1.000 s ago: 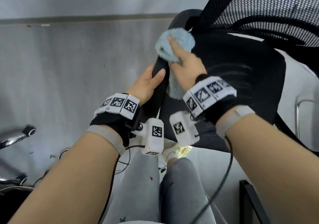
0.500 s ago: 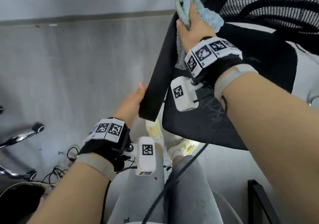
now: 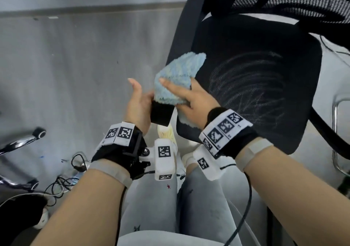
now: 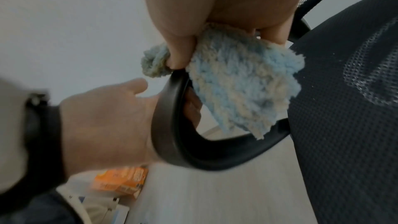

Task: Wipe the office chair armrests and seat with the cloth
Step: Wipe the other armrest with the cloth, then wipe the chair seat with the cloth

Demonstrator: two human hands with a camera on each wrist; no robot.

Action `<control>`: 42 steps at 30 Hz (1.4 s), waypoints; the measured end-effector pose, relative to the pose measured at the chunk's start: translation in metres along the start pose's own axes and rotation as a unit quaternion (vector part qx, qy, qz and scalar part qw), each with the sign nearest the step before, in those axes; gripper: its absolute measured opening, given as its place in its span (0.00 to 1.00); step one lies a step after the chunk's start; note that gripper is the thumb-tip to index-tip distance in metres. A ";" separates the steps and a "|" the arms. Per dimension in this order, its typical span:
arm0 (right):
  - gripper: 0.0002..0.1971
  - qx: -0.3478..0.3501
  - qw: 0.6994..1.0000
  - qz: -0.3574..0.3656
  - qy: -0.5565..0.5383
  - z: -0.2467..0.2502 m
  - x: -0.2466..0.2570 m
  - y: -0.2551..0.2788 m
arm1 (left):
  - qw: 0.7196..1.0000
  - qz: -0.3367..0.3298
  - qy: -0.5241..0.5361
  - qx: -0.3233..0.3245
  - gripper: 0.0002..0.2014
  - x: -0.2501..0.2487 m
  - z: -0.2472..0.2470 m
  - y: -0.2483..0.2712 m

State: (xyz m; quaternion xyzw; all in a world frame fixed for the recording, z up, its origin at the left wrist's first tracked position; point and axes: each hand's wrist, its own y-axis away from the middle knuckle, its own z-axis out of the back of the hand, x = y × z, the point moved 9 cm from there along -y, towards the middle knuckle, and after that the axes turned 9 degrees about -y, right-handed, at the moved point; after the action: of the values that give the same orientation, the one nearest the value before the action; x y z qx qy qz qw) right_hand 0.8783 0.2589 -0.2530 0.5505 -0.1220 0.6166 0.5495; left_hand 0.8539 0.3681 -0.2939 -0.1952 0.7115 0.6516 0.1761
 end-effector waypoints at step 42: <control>0.18 -0.176 0.957 -0.133 0.189 0.099 -0.206 0.075 | 0.745 -0.047 -0.655 -0.114 0.66 0.071 -0.130 -0.100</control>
State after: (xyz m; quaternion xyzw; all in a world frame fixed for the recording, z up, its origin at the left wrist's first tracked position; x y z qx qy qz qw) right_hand 0.8282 0.0447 -0.3506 0.3301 -0.0483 0.5993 0.7276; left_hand 0.8440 0.2279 -0.4042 0.2283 0.3315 0.6863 0.6058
